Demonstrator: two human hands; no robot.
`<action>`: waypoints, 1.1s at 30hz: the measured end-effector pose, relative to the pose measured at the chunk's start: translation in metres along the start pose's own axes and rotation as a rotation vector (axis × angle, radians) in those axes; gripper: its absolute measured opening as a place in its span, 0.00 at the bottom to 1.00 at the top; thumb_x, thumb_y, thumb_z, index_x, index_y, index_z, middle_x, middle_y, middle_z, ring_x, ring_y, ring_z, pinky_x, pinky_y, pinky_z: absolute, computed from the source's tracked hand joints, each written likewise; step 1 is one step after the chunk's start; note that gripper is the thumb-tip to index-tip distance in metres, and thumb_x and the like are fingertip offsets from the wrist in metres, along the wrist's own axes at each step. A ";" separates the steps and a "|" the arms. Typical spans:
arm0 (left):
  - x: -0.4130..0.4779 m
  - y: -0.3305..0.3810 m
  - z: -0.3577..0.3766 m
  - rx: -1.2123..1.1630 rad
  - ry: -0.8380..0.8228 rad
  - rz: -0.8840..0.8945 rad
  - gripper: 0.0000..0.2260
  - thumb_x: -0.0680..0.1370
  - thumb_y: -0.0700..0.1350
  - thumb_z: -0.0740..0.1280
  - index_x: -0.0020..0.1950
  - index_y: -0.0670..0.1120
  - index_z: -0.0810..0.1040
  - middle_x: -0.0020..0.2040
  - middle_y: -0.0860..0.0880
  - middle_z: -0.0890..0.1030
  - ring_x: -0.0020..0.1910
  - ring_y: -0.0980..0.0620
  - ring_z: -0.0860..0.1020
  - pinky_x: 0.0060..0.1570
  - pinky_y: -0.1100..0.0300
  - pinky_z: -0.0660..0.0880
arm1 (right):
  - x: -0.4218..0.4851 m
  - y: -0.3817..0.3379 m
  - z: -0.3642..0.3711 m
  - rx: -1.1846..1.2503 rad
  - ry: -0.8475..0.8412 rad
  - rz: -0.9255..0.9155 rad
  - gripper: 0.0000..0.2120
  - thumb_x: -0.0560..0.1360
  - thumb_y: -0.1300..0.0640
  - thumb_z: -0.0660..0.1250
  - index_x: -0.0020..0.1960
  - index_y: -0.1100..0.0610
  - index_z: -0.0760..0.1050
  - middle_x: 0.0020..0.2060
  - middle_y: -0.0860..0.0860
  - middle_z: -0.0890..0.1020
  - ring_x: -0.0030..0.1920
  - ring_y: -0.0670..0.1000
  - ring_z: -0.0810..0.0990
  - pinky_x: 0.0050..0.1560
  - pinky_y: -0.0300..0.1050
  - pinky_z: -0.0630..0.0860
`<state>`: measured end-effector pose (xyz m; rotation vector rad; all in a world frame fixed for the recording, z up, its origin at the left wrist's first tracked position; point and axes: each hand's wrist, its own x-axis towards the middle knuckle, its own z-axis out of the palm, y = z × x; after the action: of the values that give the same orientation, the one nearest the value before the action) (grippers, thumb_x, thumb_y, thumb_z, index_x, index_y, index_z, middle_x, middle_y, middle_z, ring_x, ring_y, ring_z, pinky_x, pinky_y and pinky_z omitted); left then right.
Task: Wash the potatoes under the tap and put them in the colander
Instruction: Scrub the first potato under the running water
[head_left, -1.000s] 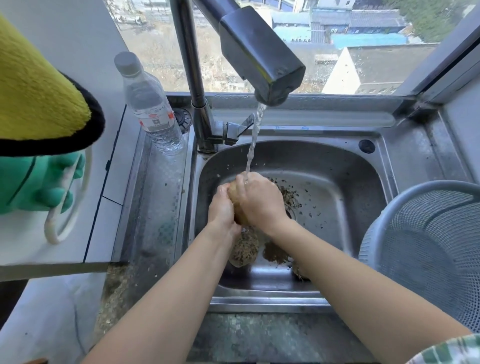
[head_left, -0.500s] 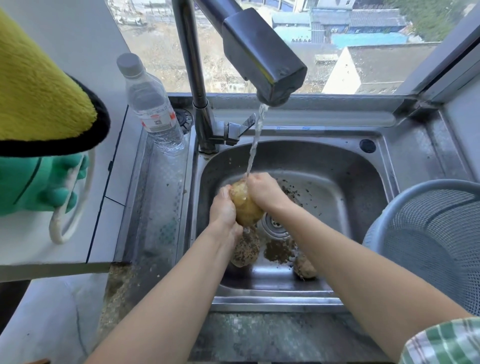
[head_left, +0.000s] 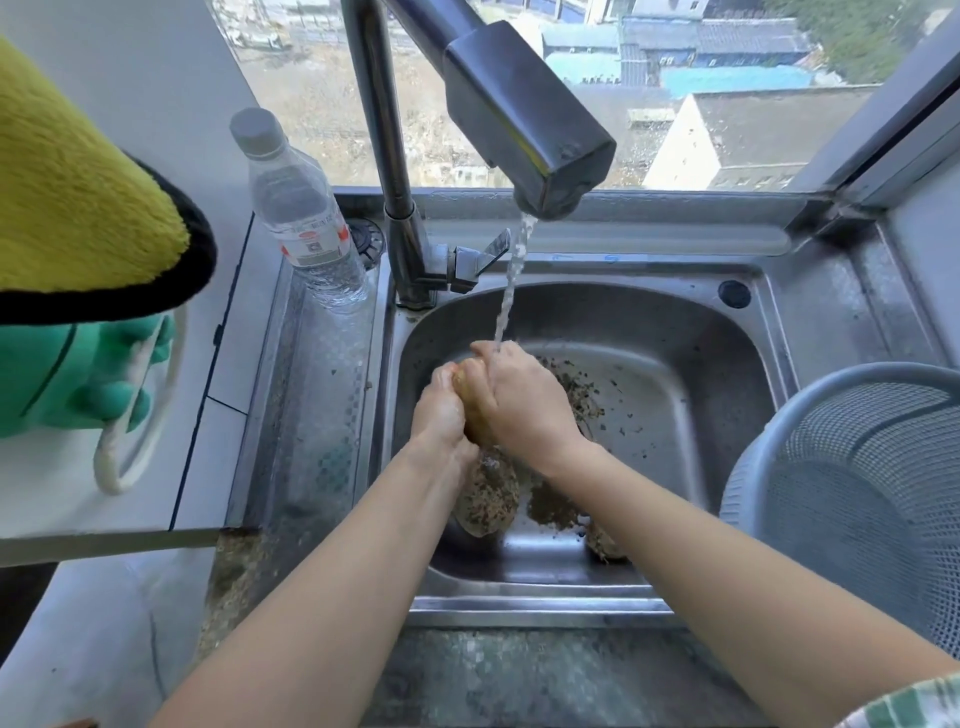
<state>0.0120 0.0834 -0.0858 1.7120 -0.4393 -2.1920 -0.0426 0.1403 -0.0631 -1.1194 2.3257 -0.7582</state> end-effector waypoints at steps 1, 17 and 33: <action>-0.001 -0.001 0.000 0.031 -0.006 0.009 0.17 0.82 0.50 0.61 0.38 0.45 0.80 0.40 0.43 0.82 0.43 0.44 0.81 0.49 0.45 0.80 | 0.005 0.003 -0.001 0.086 -0.002 0.079 0.16 0.82 0.52 0.55 0.45 0.58 0.77 0.44 0.55 0.80 0.47 0.57 0.77 0.46 0.50 0.73; 0.005 -0.001 -0.003 0.012 0.028 0.016 0.16 0.82 0.52 0.58 0.48 0.42 0.79 0.49 0.39 0.81 0.52 0.39 0.80 0.57 0.39 0.78 | 0.015 0.002 -0.002 0.335 -0.145 0.221 0.15 0.82 0.55 0.57 0.57 0.62 0.79 0.55 0.59 0.82 0.57 0.57 0.77 0.58 0.49 0.71; 0.003 -0.006 0.000 0.029 0.007 -0.003 0.11 0.81 0.47 0.60 0.44 0.44 0.77 0.42 0.41 0.80 0.45 0.40 0.80 0.52 0.38 0.79 | 0.028 0.014 -0.004 0.373 -0.145 0.409 0.18 0.82 0.58 0.53 0.42 0.65 0.76 0.42 0.59 0.79 0.46 0.58 0.75 0.46 0.50 0.70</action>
<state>0.0108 0.0875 -0.0906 1.7351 -0.4693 -2.1914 -0.0683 0.1263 -0.0736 -0.4982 2.0785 -0.8689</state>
